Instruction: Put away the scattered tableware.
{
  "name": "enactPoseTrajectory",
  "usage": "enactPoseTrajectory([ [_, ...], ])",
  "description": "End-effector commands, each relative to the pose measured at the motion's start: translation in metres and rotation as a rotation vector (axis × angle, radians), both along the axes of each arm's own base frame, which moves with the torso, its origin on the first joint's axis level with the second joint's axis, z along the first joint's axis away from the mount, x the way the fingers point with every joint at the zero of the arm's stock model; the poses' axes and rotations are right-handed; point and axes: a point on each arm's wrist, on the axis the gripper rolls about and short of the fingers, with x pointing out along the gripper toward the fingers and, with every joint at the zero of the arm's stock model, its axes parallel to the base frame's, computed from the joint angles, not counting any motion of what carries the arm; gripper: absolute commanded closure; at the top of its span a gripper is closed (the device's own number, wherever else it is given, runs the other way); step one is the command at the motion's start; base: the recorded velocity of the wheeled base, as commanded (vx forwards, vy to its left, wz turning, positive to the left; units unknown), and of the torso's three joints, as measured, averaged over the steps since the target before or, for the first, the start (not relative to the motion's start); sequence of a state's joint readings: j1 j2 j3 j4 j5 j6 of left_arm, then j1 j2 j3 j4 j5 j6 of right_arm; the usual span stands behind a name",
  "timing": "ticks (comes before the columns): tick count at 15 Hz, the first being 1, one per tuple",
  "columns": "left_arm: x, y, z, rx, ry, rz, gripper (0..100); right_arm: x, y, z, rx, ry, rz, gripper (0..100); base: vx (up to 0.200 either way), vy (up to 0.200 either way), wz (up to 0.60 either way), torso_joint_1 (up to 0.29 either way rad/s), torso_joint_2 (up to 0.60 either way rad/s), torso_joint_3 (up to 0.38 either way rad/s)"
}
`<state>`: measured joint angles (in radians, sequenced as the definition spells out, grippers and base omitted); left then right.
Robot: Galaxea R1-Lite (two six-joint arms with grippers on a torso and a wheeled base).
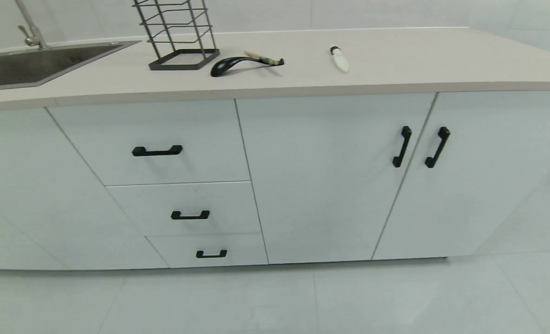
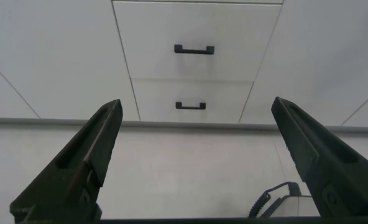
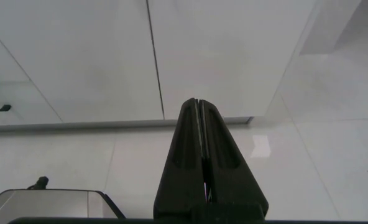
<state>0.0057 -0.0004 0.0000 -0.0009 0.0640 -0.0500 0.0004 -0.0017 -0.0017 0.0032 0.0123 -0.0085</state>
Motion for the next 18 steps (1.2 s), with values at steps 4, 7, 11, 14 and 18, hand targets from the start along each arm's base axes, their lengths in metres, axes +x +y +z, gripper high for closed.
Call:
enactPoseTrajectory([
  [4,0.0000,0.0000,0.0001,-0.001,0.000,0.001,0,0.0001,0.0000,0.0000,0.002,0.002,0.001,100,0.000,0.000,0.30,0.001,0.00,-0.001],
  [7,0.0000,0.0000,0.0001,-0.001,0.000,0.001,0,0.0001,0.0000,0.0000,0.004,0.002,0.001,100,0.133,0.000,0.00,0.005,0.00,0.003],
  [11,0.0000,0.0000,0.0001,-0.001,0.000,0.001,0,0.0001,0.0000,0.0000,0.004,0.002,0.001,100,0.200,0.000,0.00,-0.004,0.00,0.000],
  [14,0.0000,0.0000,0.0001,-0.001,0.000,0.001,0,0.0001,0.0000,0.0000,0.004,0.002,0.001,100,0.067,0.000,0.00,0.004,0.00,0.001],
  [18,0.0000,0.0000,0.0001,-0.001,0.000,0.001,0,0.0001,0.0000,0.0000,0.004,0.002,0.001,100,0.000,0.000,0.00,0.000,0.00,0.000],
])
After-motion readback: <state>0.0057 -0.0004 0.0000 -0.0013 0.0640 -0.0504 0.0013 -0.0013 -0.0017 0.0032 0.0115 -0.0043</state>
